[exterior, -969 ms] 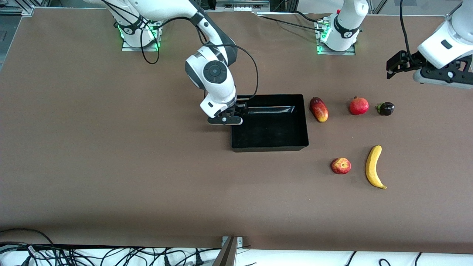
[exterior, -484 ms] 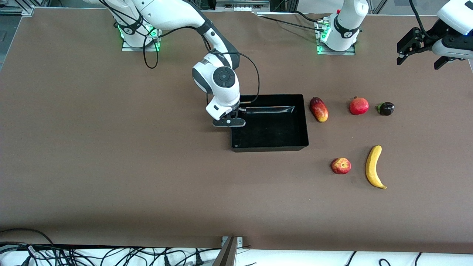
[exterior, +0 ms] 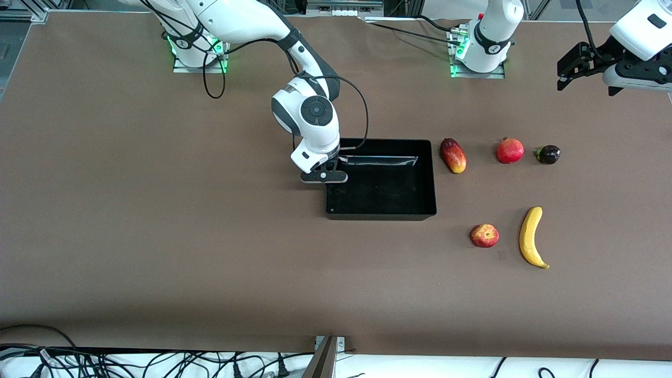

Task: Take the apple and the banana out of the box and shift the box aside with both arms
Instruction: 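Grip the tray rim with the right gripper while the left gripper withdraws, then drag the empty black tray away from the fruits with the right gripper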

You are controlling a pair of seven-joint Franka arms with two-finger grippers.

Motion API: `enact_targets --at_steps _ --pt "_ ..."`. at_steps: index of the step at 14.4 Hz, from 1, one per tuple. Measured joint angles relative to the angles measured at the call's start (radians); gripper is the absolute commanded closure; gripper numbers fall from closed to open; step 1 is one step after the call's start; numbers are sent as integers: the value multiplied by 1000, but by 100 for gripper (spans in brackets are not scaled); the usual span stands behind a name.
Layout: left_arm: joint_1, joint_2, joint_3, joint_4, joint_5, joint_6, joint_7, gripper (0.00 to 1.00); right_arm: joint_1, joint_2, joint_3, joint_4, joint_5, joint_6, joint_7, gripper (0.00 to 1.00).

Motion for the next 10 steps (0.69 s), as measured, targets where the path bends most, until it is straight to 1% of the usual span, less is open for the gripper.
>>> enact_targets --at_steps 3,7,8,10 --pt "-2 0 11 2 0 0 -29 0 -48 -56 -25 17 0 -112 -80 100" --pt "-3 0 16 13 0 -1 -37 0 -211 -194 -36 11 22 -319 -341 100" --pt "-4 0 17 19 0 -1 -41 0 -250 -227 -47 -7 24 -347 -417 100" --pt "-4 0 19 26 0 -1 -42 0 -340 -288 -84 -81 46 -361 -564 100"
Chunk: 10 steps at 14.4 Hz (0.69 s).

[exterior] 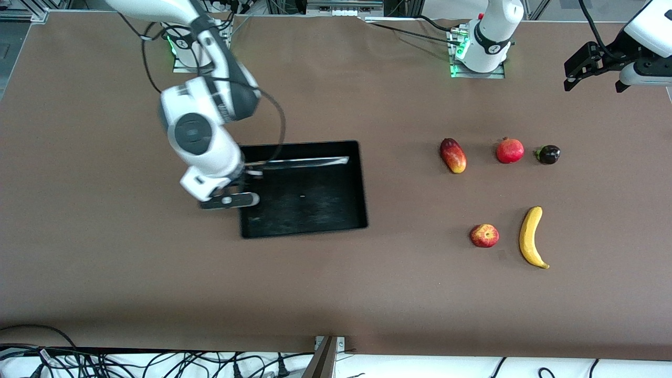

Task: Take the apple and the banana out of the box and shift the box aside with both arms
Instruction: 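Drag the empty black tray away from the fruits with the right gripper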

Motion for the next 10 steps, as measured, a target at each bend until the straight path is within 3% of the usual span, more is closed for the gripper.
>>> enact_targets --at_steps 5,10 --pt "0 0 8 2 0 -1 0 0 -144 -46 -112 -149 62 30 -263 100" --pt "0 1 10 2 -5 -3 -1 0 -198 -45 -194 -352 113 268 -459 100"
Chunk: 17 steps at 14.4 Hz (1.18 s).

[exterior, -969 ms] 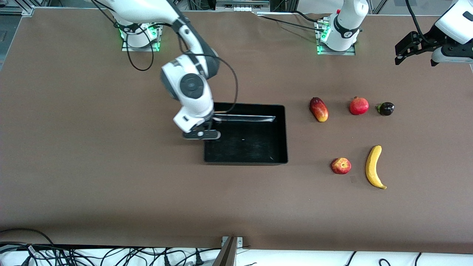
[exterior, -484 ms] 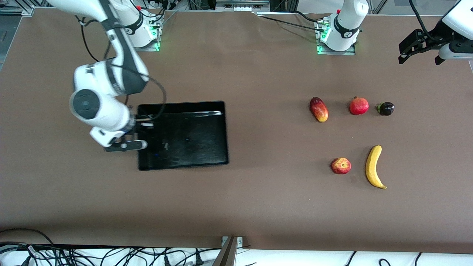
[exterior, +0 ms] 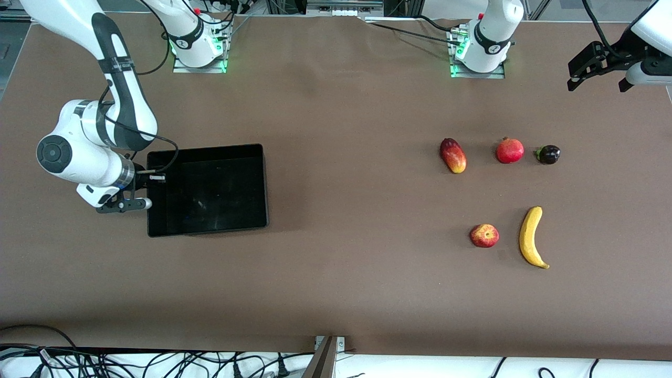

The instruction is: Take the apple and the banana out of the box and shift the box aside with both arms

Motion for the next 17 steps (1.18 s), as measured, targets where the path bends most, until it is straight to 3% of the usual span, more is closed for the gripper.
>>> enact_targets --at_steps 3,13,15,16,17 --pt "0 2 0 0 0 -2 0 0 -29 3 -3 -59 20 56 -23 100" --pt "0 4 0 0 0 -9 0 0 -50 5 -3 -107 60 104 -22 100" --pt "0 4 0 0 0 -9 0 0 -50 4 -3 -106 61 104 -21 28" --pt "0 4 0 0 0 -9 0 0 -50 5 -3 -105 61 104 -19 0" --pt "0 4 0 0 0 -9 0 0 -50 4 -3 -99 61 103 -16 0"
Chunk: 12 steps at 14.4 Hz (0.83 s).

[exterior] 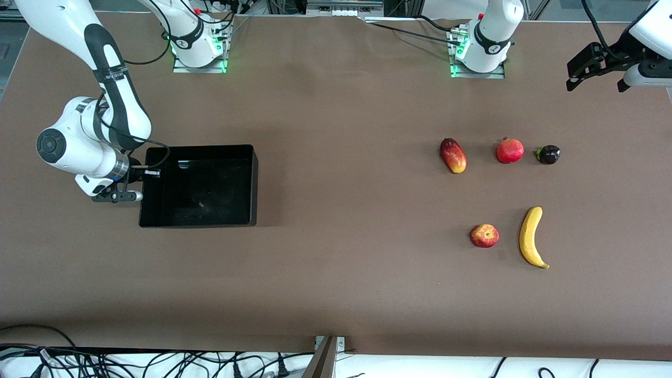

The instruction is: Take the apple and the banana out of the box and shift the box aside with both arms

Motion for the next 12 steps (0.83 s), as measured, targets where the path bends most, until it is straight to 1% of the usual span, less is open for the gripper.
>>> enact_targets --at_steps 2,4,7,9,12 --pt "0 0 0 0 0 0 0 0 0 -2 0 35 0 -28 9 0" --pt "0 0 0 0 0 0 0 0 1 -9 1 117 0 -143 28 0" --pt "0 1 0 0 0 -1 0 0 4 -25 6 277 0 -327 70 0" --pt "0 1 0 0 0 -1 0 0 6 -53 9 345 0 -385 110 0" --pt "0 2 0 0 0 -1 0 0 27 -137 12 398 -16 -445 158 0"
